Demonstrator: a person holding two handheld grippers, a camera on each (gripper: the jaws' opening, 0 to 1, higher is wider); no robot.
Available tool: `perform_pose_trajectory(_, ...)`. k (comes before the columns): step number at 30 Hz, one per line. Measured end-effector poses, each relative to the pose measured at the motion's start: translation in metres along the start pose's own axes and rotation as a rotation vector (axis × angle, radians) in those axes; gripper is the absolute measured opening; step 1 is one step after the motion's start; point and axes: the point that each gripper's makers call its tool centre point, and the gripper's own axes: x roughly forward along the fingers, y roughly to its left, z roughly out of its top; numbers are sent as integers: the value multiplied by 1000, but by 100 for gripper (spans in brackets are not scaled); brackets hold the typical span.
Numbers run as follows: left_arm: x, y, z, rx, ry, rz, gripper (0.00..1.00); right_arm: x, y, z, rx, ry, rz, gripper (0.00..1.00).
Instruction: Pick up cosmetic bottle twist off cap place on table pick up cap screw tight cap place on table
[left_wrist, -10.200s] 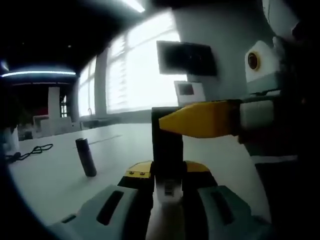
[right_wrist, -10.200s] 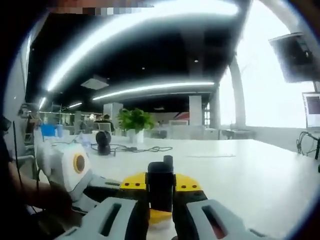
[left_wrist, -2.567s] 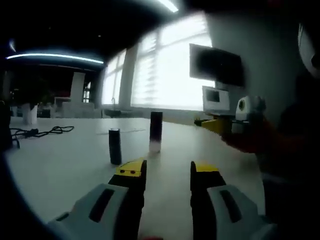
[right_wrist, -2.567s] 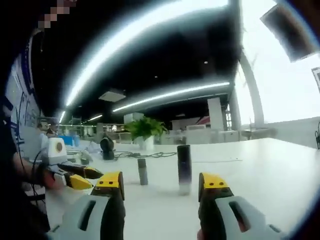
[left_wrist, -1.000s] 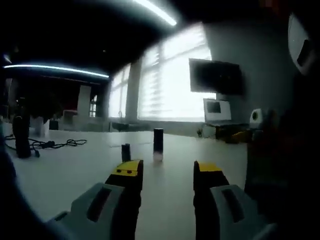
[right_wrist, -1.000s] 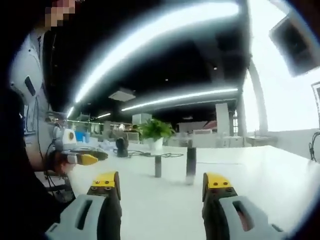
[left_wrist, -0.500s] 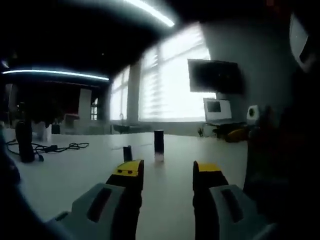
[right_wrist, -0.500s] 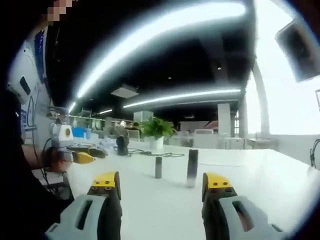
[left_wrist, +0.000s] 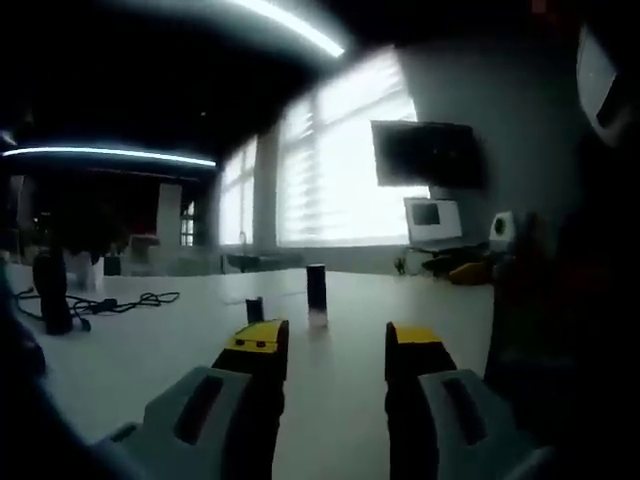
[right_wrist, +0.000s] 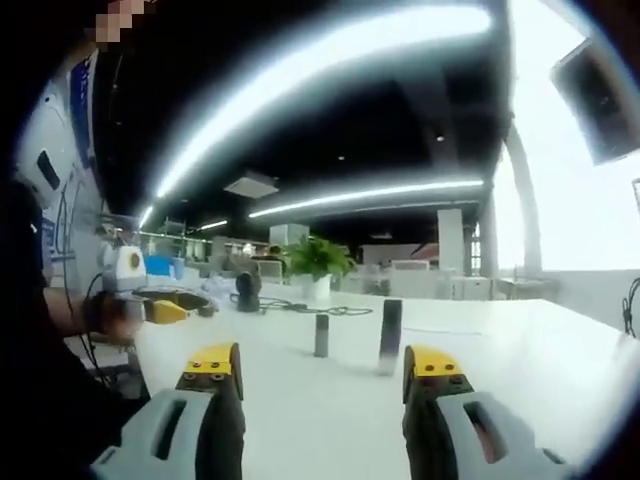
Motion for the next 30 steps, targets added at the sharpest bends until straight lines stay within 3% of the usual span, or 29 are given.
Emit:
perform_pose_trajectory(12, 2, 3, -1, 0, -13, 3, 28, -4, -13, -3, -10, -1, -27, 58)
perform_pose_trajectory(19, 4, -3, -2, -15, -7, -14, 30, -5, -10, 0, -14, 0, -30, 58)
perform_pose_trajectory(23, 0, -1, 4, -1, -34, 2, 30, -5, -9, 1, -14, 1, -35, 58)
perform_pose_trajectory(30, 0, 3, -1, -15, -19, 10, 30, -4, -7, 5, -21, -4, -29, 57)
